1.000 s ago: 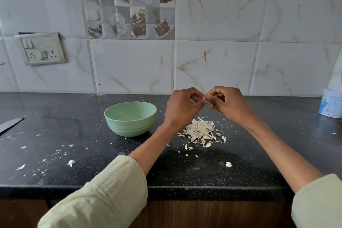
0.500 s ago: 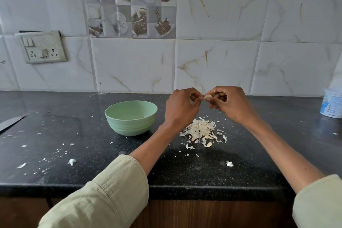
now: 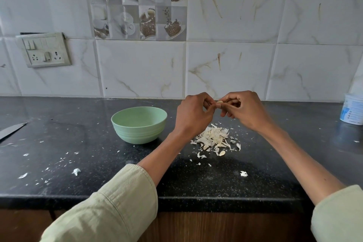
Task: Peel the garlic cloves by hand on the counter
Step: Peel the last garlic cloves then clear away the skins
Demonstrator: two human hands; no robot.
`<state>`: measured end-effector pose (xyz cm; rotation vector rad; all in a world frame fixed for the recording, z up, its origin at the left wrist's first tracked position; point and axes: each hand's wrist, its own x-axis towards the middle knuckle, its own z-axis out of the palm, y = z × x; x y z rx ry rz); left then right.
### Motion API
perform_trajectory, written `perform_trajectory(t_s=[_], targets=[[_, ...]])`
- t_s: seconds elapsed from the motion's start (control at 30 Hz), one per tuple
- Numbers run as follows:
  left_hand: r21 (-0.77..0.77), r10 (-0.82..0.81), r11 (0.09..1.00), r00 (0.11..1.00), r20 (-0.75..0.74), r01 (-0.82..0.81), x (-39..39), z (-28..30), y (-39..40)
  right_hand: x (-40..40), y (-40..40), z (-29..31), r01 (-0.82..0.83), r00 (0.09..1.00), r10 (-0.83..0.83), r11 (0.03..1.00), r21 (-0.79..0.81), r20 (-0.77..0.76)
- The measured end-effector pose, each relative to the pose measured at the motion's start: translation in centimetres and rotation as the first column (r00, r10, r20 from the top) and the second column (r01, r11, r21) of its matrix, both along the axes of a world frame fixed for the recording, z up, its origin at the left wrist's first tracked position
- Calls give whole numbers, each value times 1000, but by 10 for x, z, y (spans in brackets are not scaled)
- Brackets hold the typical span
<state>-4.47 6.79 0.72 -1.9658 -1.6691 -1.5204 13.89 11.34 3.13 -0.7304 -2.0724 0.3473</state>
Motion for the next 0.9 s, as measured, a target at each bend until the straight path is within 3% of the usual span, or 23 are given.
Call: perform_trajectory(t_s=[0.27, 0.53, 0.7, 0.9], targets=[[-41, -13, 999, 997, -76, 10, 1, -2, 2, -1, -2, 1, 4, 999, -4, 1000, -4, 48], [-60, -108, 992, 994, 3, 108, -1, -3, 6, -1, 1, 0, -34, 998, 36, 998, -45, 46], [-52, -63, 997, 997, -53, 61, 2, -2, 2, -1, 6, -2, -16, 1000, 17, 997, -79, 22], [-244, -46, 970, 988, -144, 10, -3, -4, 3, 3, 14, -1, 82, 995, -86, 993, -85, -45]])
